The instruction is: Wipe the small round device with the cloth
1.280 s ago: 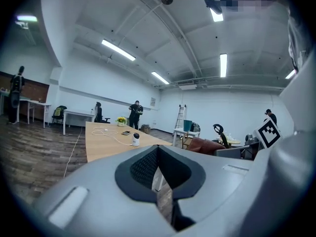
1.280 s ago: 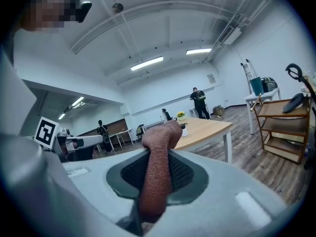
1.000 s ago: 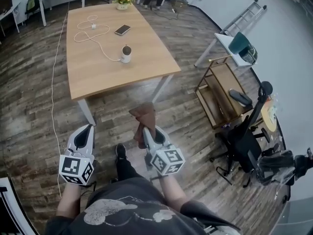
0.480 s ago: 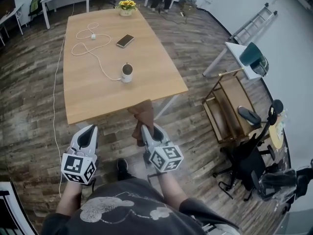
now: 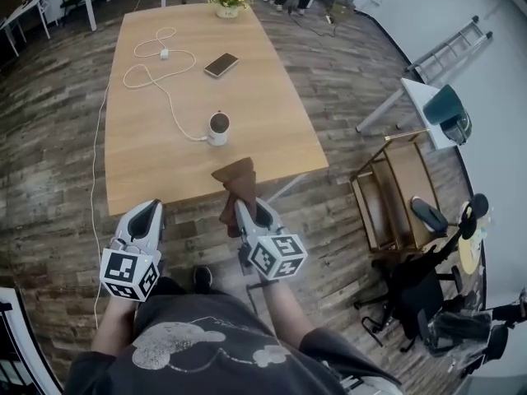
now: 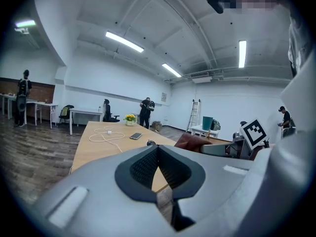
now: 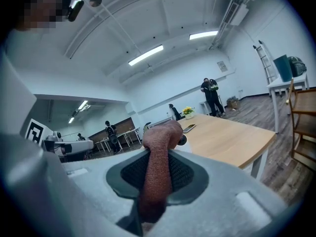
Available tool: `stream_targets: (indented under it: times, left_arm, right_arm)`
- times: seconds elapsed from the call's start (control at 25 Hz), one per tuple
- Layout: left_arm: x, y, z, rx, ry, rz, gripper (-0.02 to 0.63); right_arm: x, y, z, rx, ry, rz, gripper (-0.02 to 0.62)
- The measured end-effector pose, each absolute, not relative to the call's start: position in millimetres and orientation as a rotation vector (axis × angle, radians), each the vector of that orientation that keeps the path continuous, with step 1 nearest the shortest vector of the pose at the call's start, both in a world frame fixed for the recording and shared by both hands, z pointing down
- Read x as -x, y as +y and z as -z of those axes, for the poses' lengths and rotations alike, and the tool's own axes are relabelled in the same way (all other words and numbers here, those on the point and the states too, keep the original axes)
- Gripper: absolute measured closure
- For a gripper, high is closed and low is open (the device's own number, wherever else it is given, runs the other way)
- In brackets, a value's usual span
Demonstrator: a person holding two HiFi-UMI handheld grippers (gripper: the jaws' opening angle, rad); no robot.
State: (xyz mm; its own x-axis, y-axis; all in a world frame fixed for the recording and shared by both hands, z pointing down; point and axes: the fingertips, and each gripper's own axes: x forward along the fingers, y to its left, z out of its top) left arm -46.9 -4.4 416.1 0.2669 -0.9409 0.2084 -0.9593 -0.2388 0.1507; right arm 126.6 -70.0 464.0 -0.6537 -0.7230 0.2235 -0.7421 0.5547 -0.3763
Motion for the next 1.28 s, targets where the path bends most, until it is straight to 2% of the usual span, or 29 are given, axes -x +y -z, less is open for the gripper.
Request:
stream_targets:
  times: [0.48, 1.04, 1.28]
  left_arm:
    - [62, -68, -422, -2.338, -1.67, -0.115, 0.588]
    - [114, -165, -420, -2.466, -1.446, -0.088, 0.588]
    - [119, -177, -431, -2.527, -1.323, -0.137, 0.588]
  right_arm:
    - [-108, -111, -475, -1.297, -2.66, -0.753, 0.525]
    - [-87, -230, -468, -1.663, -2.434, -0.755, 0.525]
    - [-77, -262, -499, -1.681, -2.299, -0.733, 0.523]
